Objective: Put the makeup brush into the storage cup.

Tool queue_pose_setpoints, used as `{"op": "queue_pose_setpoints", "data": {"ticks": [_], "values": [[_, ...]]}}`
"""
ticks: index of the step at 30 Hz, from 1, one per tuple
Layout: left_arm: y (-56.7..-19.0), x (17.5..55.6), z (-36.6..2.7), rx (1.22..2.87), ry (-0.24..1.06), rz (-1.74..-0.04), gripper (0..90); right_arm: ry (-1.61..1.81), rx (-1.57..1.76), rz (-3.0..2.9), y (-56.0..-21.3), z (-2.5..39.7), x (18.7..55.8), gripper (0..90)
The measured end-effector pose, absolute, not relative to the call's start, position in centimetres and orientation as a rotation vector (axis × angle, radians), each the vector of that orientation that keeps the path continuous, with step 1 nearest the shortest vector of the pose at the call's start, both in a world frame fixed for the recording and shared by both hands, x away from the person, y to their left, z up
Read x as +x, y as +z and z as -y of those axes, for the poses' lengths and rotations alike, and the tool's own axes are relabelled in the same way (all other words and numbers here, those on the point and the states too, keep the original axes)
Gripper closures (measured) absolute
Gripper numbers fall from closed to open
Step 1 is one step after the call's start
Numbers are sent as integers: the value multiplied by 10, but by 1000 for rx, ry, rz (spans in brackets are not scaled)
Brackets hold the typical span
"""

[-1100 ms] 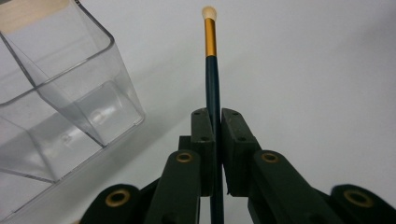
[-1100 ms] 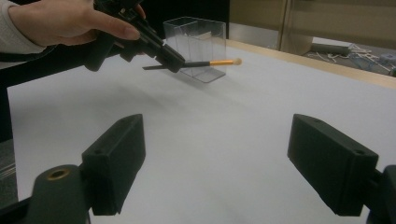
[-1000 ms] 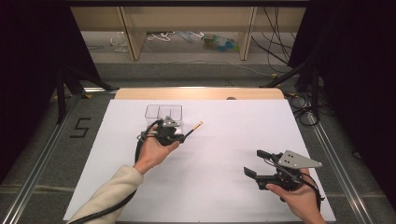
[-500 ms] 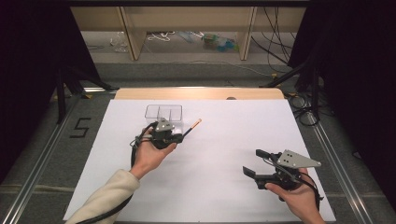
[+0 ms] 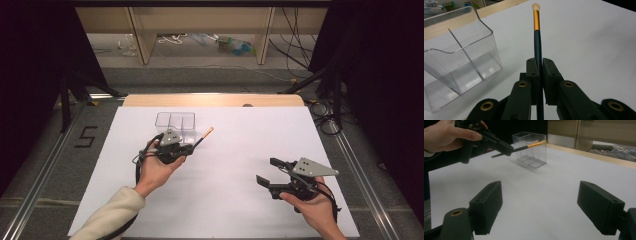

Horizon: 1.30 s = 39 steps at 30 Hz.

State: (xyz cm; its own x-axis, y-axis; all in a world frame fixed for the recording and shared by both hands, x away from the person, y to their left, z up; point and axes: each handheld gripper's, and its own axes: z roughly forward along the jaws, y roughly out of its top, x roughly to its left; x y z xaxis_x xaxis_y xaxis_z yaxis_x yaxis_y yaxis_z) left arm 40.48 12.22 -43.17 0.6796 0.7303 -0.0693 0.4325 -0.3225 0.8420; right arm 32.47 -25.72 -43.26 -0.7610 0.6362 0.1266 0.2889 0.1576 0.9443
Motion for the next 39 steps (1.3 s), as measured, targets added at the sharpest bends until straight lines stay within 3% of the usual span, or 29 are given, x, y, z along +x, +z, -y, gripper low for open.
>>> {"op": "queue_pose_setpoints", "data": {"ticks": [39], "values": [[-428,372,-102,1856,357,-798,843,1766,895,-2182,-432,196,371,241]]}}
